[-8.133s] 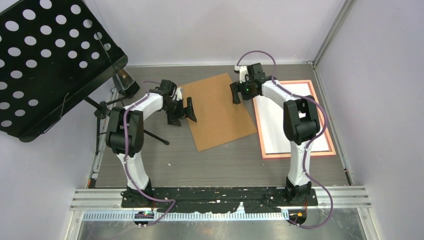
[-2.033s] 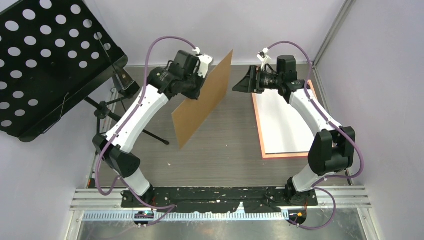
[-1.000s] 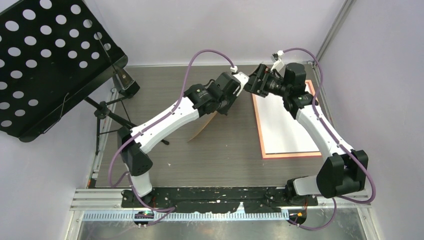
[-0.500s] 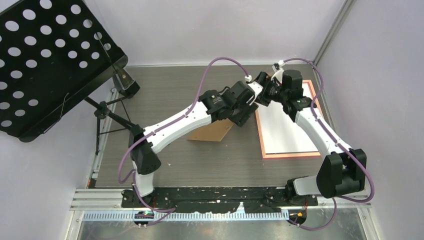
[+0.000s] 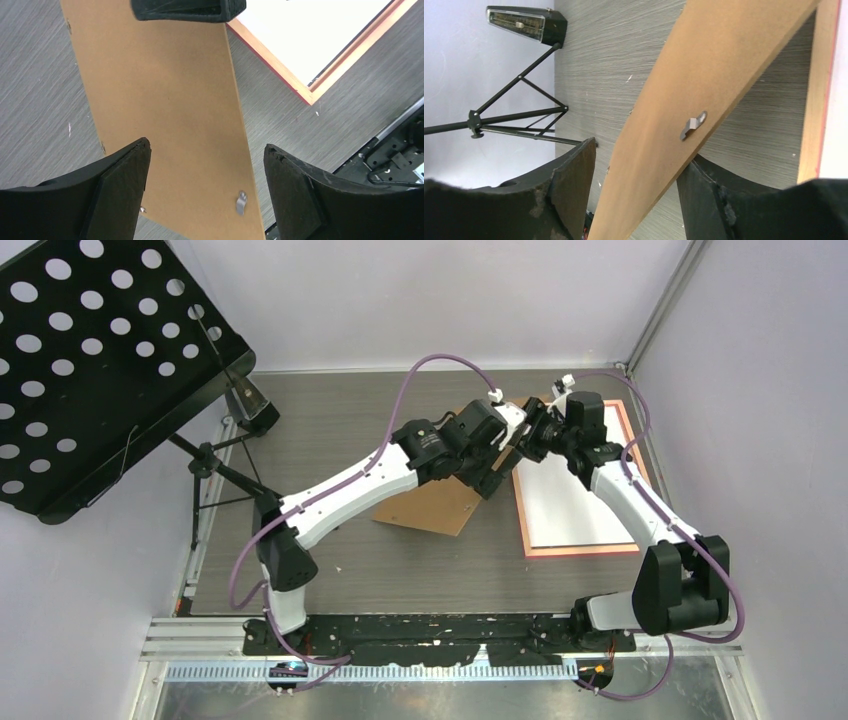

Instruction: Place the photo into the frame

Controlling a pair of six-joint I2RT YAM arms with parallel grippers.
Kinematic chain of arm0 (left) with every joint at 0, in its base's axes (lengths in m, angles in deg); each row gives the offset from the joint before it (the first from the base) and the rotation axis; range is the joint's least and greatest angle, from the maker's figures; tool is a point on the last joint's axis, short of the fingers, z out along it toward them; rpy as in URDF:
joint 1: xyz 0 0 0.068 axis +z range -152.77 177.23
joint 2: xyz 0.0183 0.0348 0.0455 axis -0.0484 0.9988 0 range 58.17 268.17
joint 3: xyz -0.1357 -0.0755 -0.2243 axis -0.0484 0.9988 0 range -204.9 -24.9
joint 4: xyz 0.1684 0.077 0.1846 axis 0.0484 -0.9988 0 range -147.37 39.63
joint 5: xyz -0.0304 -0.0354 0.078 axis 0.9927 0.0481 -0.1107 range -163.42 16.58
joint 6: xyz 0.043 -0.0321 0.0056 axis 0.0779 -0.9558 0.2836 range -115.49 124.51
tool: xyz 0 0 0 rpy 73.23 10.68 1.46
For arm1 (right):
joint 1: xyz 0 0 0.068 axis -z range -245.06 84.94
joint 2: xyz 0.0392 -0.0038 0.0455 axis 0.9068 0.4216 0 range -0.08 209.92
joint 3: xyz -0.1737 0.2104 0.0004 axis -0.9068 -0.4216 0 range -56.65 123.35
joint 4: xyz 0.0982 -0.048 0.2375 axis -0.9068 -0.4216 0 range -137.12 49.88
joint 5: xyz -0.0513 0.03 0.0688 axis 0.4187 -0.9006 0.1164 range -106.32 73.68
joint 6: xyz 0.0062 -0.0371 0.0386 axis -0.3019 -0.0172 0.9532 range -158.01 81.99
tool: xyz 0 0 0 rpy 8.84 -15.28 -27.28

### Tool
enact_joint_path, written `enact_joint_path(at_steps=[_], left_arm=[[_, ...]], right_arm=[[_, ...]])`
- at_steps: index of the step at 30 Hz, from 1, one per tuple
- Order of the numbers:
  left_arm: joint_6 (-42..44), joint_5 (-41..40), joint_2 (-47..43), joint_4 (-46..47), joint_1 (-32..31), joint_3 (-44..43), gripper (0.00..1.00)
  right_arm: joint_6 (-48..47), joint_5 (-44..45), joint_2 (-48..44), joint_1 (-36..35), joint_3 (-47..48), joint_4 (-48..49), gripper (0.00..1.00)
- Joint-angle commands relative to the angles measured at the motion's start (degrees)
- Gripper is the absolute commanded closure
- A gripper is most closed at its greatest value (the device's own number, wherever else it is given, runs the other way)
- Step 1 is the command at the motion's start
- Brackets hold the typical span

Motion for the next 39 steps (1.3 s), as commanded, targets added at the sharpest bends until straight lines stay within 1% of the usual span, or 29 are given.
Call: enact_joint_path(at_steps=[1, 2, 4, 6, 7, 8, 9, 10, 12, 16, 20, 24, 29, 31, 35, 37, 39], left_arm=[[-0.9, 1.7, -5.6, 0.7, -0.3, -1.3, 0.17], [-0.9, 1.9, -6.2, 0.6, -0.3, -1.1, 0.17], [-0.7, 2.1, -7.6, 0.9, -0.3, -0.3, 0.17], [-0.5, 2.3, -9.3, 1.5, -0.3, 0.9, 0.16], [-0.3, 2.3, -10.1, 1.8, -0.3, 1.6, 0.16], [-0.1, 2.3, -10.9, 2.2, -0.2, 2.1, 0.16], [0.3, 2.3, -11.6, 2.5, -0.3, 2.8, 0.16], [0.6, 2.2, -12.4, 2.8, -0.2, 3.4, 0.16], [1.1, 2.0, -14.2, 3.5, 0.2, 4.8, 0.16], [1.8, 2.0, -16.7, 4.8, 1.7, 7.0, 0.16], [2.1, 3.6, -18.3, 5.4, 4.8, 8.7, 0.16], [1.5, 6.5, -19.7, 6.8, 8.3, 11.8, 0.16], [1.9, 8.0, -21.1, 10.2, 11.5, 16.4, 0.17], [1.9, 8.1, -21.4, 12.1, 12.4, 18.9, 0.17], [0.9, 9.7, -19.7, 13.8, 14.6, 21.0, 0.17], [0.0, 9.8, -17.6, 13.6, 15.7, 20.2, 0.17], [-0.9, 11.9, -15.1, 13.6, 16.5, 18.8, 0.17]], right_arm=[[-0.9, 2.7, -1.2, 1.0, -0.3, 3.6, 0.39], [-1.0, 2.9, -0.9, 1.1, -0.7, 3.8, 0.41], [-1.1, 3.2, -0.4, 1.9, -1.6, 4.9, 0.47], [-0.2, 2.8, -0.1, 2.9, -3.4, 9.1, 0.61], [0.2, 2.2, 0.0, 4.0, -4.2, 10.8, 0.64], [0.8, 2.0, 0.3, 4.5, -5.5, 13.5, 0.73], [1.1, 1.4, 0.4, 5.4, -6.4, 14.2, 0.77], [1.4, 1.2, 0.6, 5.9, -6.7, 15.5, 0.86], [1.9, 0.5, 0.7, 8.5, -7.2, 16.5, 0.93], [2.5, -1.2, 0.1, 12.2, -7.5, 16.7, 0.94], [2.1, -3.9, -0.8, 15.8, -7.0, 15.3, 0.95], [1.3, -8.9, -1.4, 19.9, -5.6, 12.8, 0.95], [0.2, -14.6, -3.1, 24.8, -4.5, 10.1, 0.95], [0.5, -17.2, -4.1, 27.8, -4.9, 10.1, 0.95], [0.8, -22.5, -6.5, 31.9, -5.4, 9.3, 0.94], [-0.9, -25.1, -7.6, 33.8, -5.1, 5.6, 0.94], [-3.0, -27.5, -8.7, 36.1, -4.3, 1.9, 0.95]])
